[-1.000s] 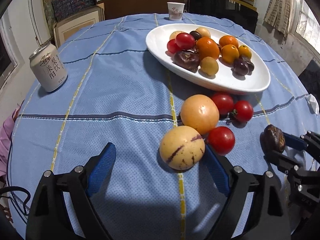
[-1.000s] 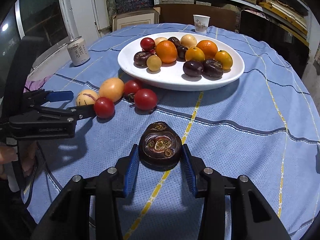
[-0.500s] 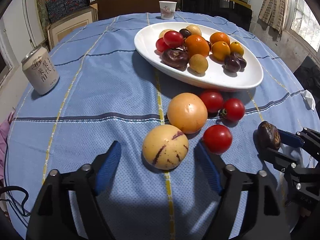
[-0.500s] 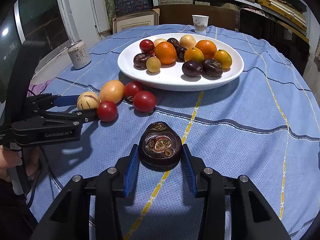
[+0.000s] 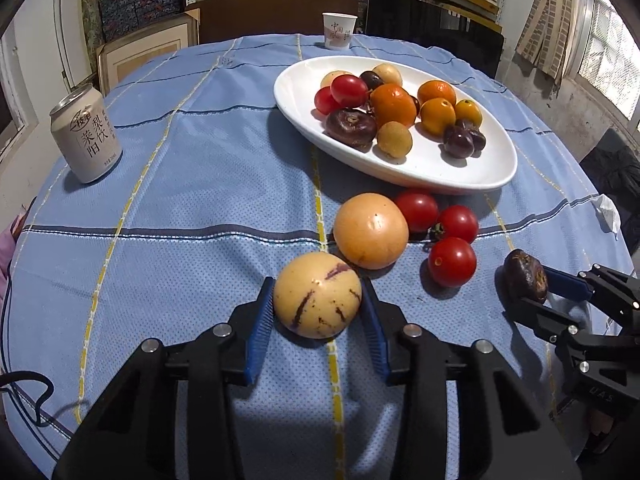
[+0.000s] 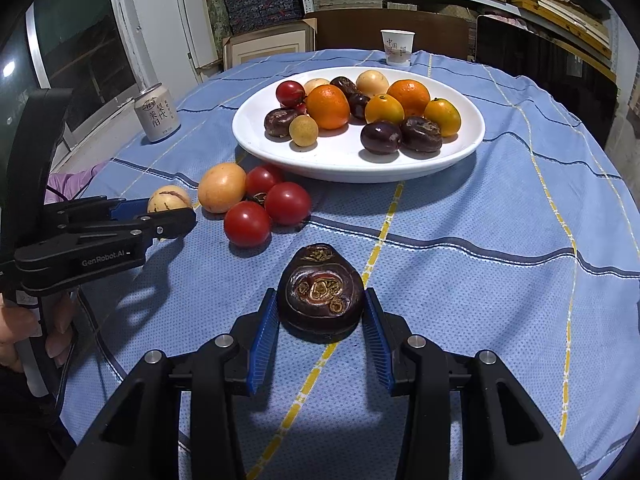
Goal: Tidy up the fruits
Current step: 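Grasp a striped pale yellow fruit with the left tool while the right tool grasps a dark purple fruit, then carry both fruits onto the white plate and open both tools, then grasp a red tomato with the right tool while the left tool approaches a large pale orange fruit, then grasp the large pale orange fruit with the left tool while the right tool holds the tomato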
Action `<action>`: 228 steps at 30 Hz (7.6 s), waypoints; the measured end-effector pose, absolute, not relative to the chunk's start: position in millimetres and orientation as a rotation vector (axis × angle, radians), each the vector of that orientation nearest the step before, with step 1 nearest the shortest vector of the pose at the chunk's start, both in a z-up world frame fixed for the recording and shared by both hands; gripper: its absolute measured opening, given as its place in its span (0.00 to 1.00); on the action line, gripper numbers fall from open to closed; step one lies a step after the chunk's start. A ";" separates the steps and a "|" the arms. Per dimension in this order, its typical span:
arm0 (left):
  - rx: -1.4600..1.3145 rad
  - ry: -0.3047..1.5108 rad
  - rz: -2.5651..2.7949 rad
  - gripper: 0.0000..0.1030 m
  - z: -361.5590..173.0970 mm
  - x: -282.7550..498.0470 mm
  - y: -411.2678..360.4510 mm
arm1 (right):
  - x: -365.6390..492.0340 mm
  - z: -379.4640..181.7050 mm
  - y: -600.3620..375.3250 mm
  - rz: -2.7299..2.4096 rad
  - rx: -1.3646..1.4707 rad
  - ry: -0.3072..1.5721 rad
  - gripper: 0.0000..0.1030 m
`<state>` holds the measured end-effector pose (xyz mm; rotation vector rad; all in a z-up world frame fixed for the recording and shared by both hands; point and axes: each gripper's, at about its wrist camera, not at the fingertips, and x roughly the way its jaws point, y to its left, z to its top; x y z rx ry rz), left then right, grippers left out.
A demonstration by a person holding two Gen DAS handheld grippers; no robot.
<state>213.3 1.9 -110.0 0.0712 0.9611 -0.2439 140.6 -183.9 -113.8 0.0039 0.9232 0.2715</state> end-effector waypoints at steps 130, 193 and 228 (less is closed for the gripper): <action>0.176 0.957 -0.210 0.87 -111.5 244.5 -26.9 | 147.5 -114.4 -169.1 0.302 -0.022 0.933 0.31; 0.180 0.924 -0.279 0.44 -117.2 240.6 -38.7 | 145.5 -114.6 -173.9 0.315 0.003 0.935 0.32; 0.114 0.858 -0.287 0.42 -100.3 225.4 -24.2 | 145.2 -114.4 -177.2 0.321 0.026 0.933 0.31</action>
